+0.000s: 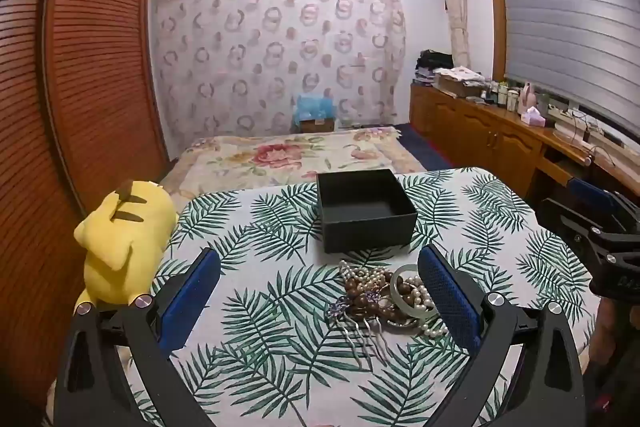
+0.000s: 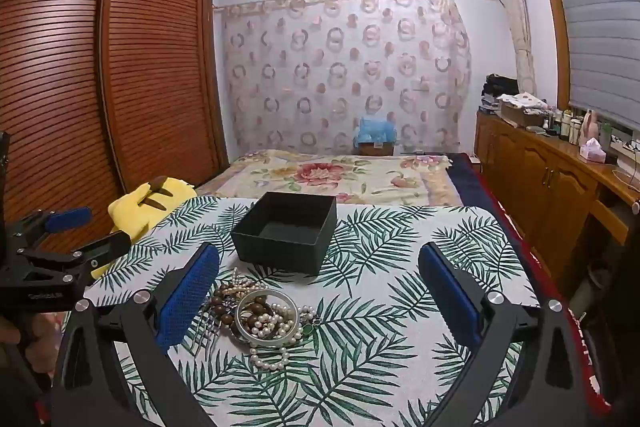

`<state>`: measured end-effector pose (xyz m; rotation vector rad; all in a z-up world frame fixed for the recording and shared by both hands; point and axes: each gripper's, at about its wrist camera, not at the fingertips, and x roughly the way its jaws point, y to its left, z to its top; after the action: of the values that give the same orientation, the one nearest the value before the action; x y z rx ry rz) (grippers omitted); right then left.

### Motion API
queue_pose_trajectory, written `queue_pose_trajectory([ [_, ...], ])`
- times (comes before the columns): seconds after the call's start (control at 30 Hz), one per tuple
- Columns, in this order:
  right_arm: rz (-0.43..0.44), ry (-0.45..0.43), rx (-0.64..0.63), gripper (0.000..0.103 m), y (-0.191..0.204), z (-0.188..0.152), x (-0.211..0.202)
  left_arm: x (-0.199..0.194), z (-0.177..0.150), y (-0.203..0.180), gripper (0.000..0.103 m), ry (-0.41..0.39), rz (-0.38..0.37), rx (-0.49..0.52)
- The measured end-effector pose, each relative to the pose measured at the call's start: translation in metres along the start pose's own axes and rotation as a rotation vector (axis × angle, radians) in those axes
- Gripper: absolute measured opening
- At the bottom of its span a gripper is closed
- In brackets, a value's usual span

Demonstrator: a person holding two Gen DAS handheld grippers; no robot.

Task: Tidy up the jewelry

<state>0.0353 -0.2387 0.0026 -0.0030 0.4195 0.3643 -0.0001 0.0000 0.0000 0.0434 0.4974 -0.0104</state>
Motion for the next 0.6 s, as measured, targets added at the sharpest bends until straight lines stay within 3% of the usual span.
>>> queue_pose_trajectory([
  [0.6,0.003,0.0,0.01,0.101,-0.0001,-0.0003,0.0001,0.0006,0.0003,-0.0001,0.096,-0.001,-0.008,-0.014],
])
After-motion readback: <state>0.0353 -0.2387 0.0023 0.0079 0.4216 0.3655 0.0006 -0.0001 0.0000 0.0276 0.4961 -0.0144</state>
